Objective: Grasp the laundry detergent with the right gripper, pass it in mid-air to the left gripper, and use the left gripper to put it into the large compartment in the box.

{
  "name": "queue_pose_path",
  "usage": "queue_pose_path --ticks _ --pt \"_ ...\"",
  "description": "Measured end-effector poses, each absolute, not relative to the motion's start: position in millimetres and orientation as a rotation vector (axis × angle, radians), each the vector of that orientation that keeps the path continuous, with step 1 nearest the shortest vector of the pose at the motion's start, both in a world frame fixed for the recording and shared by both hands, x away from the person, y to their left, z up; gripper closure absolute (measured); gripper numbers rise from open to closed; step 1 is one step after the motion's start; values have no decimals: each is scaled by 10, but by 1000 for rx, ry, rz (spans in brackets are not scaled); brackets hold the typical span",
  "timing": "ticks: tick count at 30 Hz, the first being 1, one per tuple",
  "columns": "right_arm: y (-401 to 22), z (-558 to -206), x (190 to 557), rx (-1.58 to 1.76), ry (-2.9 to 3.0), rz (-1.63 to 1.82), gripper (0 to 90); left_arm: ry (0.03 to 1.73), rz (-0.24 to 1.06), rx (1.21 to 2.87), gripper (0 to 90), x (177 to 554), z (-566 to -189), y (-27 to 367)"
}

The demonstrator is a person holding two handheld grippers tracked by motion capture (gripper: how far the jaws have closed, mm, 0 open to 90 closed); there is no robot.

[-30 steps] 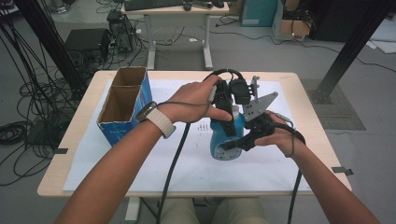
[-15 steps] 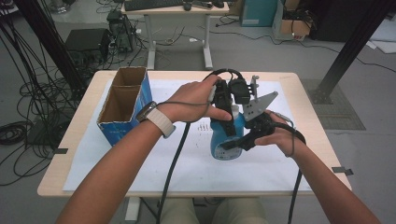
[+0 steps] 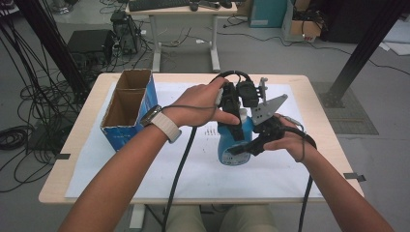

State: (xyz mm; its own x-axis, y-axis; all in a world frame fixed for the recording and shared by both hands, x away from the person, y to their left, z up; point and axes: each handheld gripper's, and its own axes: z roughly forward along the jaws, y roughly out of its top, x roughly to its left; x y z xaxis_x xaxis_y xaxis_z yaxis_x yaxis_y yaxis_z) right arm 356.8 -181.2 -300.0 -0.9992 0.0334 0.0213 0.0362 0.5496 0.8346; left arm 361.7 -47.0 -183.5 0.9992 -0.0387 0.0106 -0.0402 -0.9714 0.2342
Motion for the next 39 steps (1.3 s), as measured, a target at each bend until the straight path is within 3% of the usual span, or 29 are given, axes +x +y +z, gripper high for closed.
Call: queue_pose_path --ticks 39 --pt "-1817 -2994 3577 -52 -2764 -1485 430 -34 13 2901 375 3612 -1833 -466"
